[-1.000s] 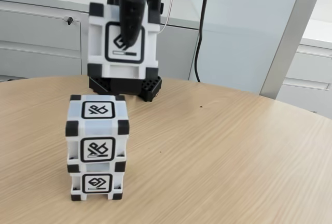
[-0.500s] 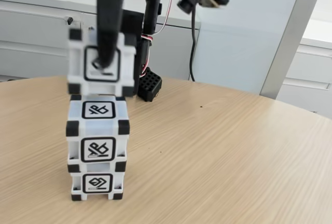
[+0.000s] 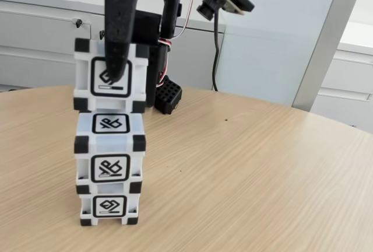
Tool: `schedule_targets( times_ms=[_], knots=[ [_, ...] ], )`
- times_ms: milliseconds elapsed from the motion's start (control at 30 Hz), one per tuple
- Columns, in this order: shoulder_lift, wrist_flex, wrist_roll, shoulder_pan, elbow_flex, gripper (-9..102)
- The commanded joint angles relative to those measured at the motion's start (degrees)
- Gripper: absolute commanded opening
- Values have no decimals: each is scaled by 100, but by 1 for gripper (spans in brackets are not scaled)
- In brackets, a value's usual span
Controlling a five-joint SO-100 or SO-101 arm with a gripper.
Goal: Stack cubes from left to right.
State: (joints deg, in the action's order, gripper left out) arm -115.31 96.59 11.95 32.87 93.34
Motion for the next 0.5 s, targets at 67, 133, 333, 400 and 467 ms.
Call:
schedule_targets(
  times_ms=[67, 133, 333, 400, 467],
  knots=[
    [-132, -62, -141, -62, -123, 17],
    [-132, -62, -202, -62, -123, 17],
    [-141, -53, -264, -62, -132, 17],
    [-141, -44, -264, -62, -141, 17],
    [-141, -53, -272, -62, -185, 17]
  ],
)
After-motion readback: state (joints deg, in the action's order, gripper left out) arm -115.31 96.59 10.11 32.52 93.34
